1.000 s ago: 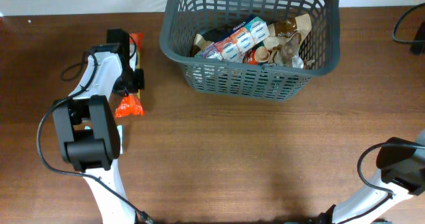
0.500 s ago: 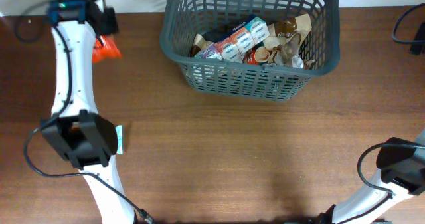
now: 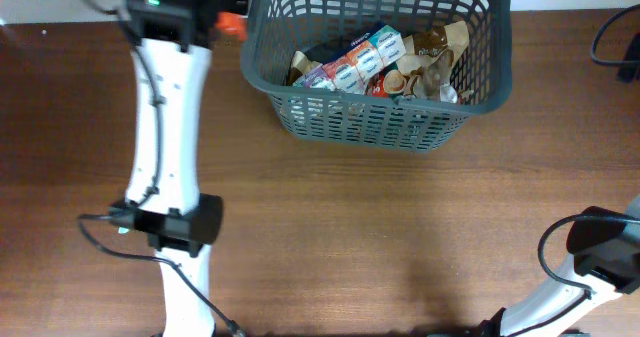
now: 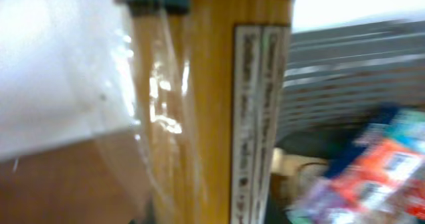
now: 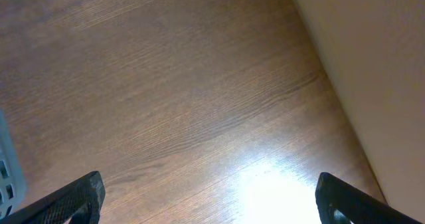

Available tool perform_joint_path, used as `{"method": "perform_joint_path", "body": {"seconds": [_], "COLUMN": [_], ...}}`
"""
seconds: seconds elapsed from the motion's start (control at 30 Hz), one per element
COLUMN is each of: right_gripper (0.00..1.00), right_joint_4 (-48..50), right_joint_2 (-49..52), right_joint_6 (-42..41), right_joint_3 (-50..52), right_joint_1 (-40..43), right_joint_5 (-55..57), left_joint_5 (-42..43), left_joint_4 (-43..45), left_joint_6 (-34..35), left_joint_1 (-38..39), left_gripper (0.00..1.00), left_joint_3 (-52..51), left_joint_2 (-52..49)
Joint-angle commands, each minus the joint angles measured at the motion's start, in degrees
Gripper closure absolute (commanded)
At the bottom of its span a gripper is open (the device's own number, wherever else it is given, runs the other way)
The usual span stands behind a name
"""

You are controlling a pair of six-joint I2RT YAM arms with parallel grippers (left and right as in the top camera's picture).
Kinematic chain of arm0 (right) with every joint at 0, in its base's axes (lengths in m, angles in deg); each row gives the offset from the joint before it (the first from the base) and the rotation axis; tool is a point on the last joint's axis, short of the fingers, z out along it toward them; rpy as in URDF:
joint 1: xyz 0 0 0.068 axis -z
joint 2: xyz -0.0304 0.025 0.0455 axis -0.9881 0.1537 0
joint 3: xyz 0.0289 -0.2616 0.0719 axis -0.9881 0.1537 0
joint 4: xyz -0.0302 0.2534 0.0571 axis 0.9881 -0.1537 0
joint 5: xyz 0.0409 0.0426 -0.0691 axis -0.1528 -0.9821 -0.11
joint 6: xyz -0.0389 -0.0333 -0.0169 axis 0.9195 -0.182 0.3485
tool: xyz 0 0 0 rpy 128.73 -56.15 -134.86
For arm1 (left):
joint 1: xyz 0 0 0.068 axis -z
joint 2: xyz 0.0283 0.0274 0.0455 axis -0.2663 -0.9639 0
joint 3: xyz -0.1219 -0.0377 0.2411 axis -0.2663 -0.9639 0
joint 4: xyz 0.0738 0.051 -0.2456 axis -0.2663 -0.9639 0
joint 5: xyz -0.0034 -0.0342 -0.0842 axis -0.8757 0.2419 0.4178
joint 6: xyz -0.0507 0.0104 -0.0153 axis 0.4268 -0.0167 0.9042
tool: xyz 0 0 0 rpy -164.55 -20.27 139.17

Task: Pack container
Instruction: 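Lift the spaghetti bag and swing it right over the basket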

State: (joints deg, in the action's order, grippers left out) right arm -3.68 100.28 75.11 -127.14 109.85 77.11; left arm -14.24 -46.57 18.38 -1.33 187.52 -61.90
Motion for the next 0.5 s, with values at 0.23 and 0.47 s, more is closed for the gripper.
{"method": "perform_joint_path", "body": {"seconds": [0.23,0.47], "right_gripper": [0.01,0.01], "right_joint_4": [0.1,0.1], "right_joint_2": [-0.4,-0.4], "right_joint_6": [-0.3,-0.3], "right_joint_3": [-0.1,-0.1], "right_joint_1": [0.2,0.2], "right_joint_5": [0.5,0.5], "left_joint_5": [-5.9,6.8], "left_joint_4": [1.6,1.6], "left_joint_6": [-6.2,-6.2], "left_joint_1": [8.2,9.9], "left_gripper": [0.98,0.98], "left_joint_3": [7.1,7.0], "left_joint_2": [3.1,3.1]}}
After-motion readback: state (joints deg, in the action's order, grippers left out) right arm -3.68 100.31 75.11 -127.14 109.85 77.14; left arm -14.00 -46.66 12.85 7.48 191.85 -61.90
